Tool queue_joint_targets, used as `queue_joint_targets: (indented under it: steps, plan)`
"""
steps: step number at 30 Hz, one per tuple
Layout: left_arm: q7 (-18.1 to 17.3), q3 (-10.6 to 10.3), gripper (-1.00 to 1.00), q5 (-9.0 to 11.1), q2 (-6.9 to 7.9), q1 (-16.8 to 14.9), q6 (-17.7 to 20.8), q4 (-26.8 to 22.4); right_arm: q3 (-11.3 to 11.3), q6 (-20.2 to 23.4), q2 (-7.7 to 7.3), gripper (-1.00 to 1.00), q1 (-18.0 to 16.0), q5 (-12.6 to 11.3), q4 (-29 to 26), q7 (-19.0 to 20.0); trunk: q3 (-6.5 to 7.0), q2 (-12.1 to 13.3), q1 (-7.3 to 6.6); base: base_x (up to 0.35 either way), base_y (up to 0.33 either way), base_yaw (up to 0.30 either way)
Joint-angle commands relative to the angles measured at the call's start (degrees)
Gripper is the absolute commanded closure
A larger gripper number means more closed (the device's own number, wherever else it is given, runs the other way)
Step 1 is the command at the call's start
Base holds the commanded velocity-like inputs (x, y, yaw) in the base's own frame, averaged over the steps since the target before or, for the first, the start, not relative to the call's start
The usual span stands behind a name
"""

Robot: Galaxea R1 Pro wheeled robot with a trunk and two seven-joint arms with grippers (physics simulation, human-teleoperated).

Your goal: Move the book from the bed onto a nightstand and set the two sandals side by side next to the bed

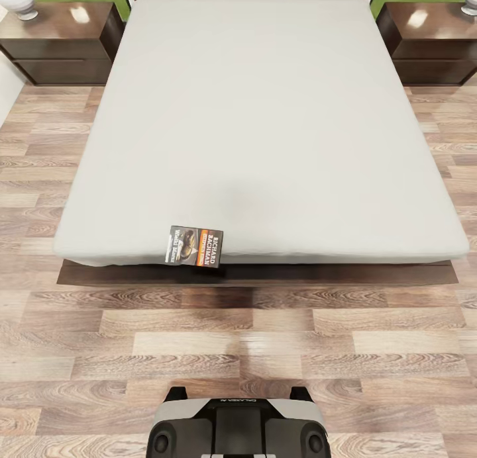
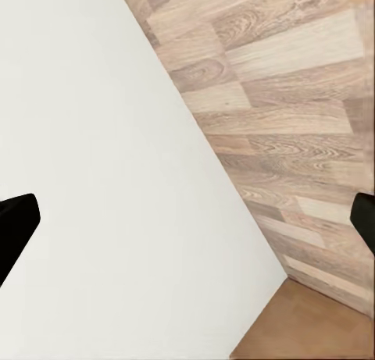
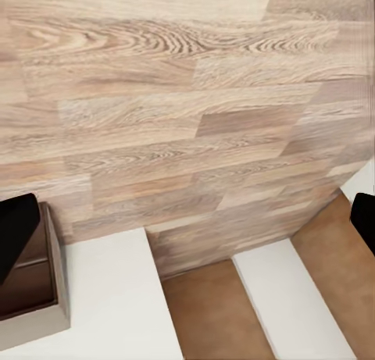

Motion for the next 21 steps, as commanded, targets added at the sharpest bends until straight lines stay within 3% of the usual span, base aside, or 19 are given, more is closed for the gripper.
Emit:
queue_joint_targets:
  steps: [1,12,17,21]
  plan:
    - [0.0,-0.4,-1.0,0.5,-0.77,0.2,-0.2,0.1,-0.5,-0.4,0.0,-1.0,0.0,0.5,-0.1,-0.2,-0.02,0.0,0.0,0.0,0.0,0.0]
    - [-0.9,-0.4,-1.0,0.7,-6.34,1.2,-0.4,0.0,-0.8,-0.8,0.12,-1.0,-0.1,0.1,-1.6,-0.5,-0.02,0.0,0.0,0.0,0.0,0.0]
    - [-1.9,-0.4,-1.0,0.8,-8.44,1.4,-0.4,0.0,-0.8,-0.8,0.2,-1.0,-0.3,0.0,-1.8,-0.5,-0.02,0.0,0.0,0.0,0.0,0.0]
    - [-2.3,-0.4,-1.0,0.8,-9.31,1.5,-0.4,0.0,-0.8,-0.9,0.25,-1.0,-0.4,0.0,-2.0,-0.5,-0.02,0.0,0.0,0.0,0.0,0.0]
